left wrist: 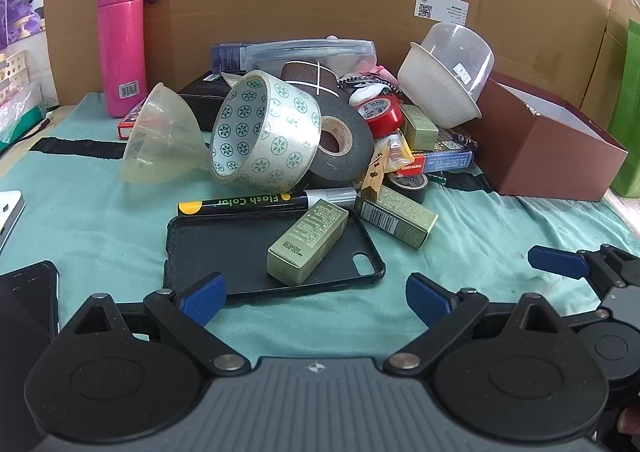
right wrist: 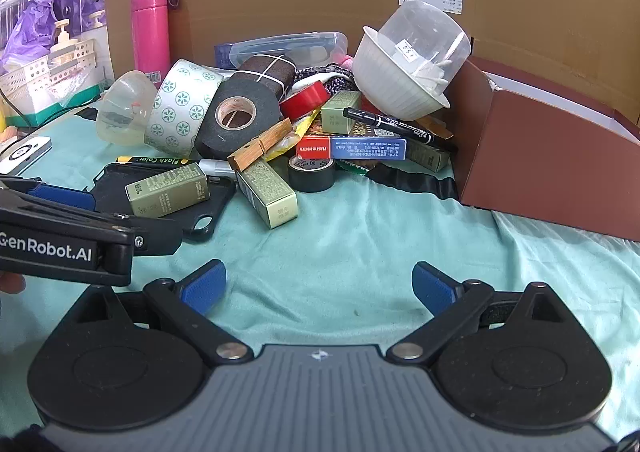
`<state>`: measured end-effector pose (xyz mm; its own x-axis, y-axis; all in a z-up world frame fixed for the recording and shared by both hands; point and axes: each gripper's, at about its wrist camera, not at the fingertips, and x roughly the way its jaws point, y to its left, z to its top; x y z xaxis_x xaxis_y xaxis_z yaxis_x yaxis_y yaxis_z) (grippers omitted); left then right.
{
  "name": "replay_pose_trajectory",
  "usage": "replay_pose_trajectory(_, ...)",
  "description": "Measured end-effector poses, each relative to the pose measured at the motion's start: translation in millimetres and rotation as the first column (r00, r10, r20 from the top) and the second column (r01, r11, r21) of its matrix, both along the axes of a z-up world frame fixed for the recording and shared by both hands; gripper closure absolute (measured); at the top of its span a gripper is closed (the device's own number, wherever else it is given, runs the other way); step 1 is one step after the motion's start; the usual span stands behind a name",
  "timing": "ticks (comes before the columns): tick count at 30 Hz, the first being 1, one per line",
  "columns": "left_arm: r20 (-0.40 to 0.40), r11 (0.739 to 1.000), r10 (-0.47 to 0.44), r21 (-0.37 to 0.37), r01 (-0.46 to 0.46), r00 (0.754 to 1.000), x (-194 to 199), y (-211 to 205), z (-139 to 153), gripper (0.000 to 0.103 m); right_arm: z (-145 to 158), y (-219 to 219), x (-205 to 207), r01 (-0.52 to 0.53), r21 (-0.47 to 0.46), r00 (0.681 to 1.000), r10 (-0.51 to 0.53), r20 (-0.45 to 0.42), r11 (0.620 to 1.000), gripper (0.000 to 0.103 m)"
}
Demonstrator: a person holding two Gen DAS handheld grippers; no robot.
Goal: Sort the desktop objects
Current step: 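Reach the left gripper to the small green box and close on it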
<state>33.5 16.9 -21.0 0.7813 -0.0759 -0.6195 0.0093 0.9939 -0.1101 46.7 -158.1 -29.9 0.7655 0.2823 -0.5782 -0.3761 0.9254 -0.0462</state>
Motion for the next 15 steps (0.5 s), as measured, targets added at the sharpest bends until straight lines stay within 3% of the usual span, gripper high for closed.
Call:
replay_pose_trajectory(10, 0.001, 1.000, -0.014, 0.016, 0.014, 1.000, 7, -1, 0, 0.004, 1, 7, 6, -0.027, -0.031, 1.000, 0.027, 0.013, 0.999, 0.006)
replay_pose_trajectory(15, -0.010, 0.999, -0.051, -0.007, 0.051, 0.999, 19, 2, 3, 0.005, 5, 17, 11, -0.101, -0.095, 0.992, 0.107, 0.065, 0.990, 0.006)
